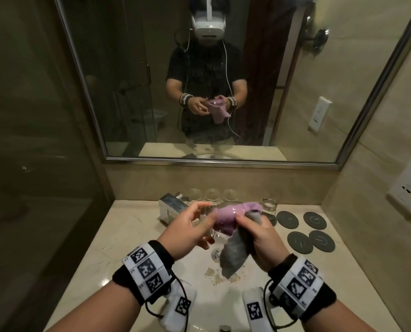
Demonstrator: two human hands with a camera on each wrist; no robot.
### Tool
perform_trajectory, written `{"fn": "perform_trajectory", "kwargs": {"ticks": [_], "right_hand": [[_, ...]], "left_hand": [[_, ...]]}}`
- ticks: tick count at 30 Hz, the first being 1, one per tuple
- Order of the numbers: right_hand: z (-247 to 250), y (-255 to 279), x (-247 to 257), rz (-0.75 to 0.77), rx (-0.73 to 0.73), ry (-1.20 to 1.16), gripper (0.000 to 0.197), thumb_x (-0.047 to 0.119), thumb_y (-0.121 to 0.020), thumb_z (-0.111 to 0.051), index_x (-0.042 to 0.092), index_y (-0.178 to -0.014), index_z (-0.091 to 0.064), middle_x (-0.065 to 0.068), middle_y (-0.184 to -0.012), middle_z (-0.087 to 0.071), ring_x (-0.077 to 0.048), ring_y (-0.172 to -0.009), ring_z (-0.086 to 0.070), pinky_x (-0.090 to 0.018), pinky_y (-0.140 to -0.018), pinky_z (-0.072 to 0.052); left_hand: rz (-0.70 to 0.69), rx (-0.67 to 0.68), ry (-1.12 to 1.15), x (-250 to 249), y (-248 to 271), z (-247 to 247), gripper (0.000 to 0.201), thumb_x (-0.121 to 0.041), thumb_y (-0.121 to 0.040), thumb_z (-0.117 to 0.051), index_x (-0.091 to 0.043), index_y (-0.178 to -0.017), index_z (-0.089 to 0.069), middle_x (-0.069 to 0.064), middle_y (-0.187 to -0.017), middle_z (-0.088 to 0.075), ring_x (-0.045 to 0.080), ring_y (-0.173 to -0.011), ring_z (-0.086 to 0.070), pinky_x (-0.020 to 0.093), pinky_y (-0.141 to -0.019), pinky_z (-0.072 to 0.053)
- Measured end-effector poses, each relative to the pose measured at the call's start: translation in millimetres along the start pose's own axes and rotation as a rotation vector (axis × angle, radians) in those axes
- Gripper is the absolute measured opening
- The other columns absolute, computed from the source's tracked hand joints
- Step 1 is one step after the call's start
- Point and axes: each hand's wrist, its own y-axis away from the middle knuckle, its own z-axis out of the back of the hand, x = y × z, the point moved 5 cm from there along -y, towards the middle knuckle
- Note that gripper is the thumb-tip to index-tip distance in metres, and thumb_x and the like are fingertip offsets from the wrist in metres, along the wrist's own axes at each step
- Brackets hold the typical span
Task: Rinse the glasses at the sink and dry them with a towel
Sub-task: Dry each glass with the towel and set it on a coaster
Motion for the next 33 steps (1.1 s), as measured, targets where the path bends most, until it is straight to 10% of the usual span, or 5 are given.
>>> {"fn": "perform_trajectory", "kwargs": {"ticks": [10,18,22,26,33], "right_hand": [[-1,4,6,-0.2,0.097,-0.189,0.022,0.014,-0.077,-0.067,0.003,-0.096,-0.071,-0.019,-0.093,-0.07,-0.024,-0.076,-0.068,-0.028,-0.056,-0.055],[-4,2,-3,-0.211,0.215,-0.342,0.063,0.028,-0.057,-0.091,0.004,-0.112,-0.07,-0.021,-0.114,-0.065,-0.029,-0.099,-0.061,-0.04,-0.079,-0.047],[-7,5,6,-0.169,0.313,-0.278,0.07,0.03,-0.065,-0.087,-0.001,-0.121,-0.058,-0.022,-0.108,-0.064,-0.028,-0.075,-0.067,-0.031,-0.065,-0.057],[-16,5,17,-0.028,0.392,0.155,0.04,0.036,-0.078,-0.075,0.025,-0.115,-0.068,-0.003,-0.12,-0.067,-0.02,-0.116,-0.06,-0.026,-0.093,-0.048],[-11,1,7,-0.017,0.315,0.042,0.05,0.027,-0.071,-0.082,0.005,-0.113,-0.068,-0.018,-0.113,-0.068,-0.028,-0.105,-0.065,-0.03,-0.085,-0.054]], "left_hand": [[-0.423,-0.003,-0.365,-11,12,-6,0.052,-0.042,-0.082,-0.069,-0.031,-0.128,-0.047,-0.006,-0.129,-0.051,0.016,-0.113,-0.058,0.043,-0.088,-0.055],[-0.59,-0.044,-0.537,-21,11,-2,0.05,-0.033,-0.083,-0.07,-0.022,-0.128,-0.051,-0.004,-0.132,-0.05,0.01,-0.126,-0.048,0.031,-0.103,-0.045],[-0.374,-0.046,-0.277,-21,10,4,0.048,-0.041,-0.078,-0.072,-0.037,-0.122,-0.051,-0.005,-0.119,-0.06,0.015,-0.101,-0.065,0.032,-0.083,-0.056],[-0.19,-0.045,-0.045,-25,10,8,0.041,-0.039,-0.081,-0.067,-0.026,-0.118,-0.054,0.001,-0.112,-0.062,0.012,-0.073,-0.068,0.029,-0.062,-0.056],[-0.528,-0.007,-0.459,-27,14,6,0.052,-0.041,-0.082,-0.069,-0.037,-0.128,-0.047,-0.011,-0.137,-0.049,0.011,-0.125,-0.052,0.029,-0.101,-0.046]]}}
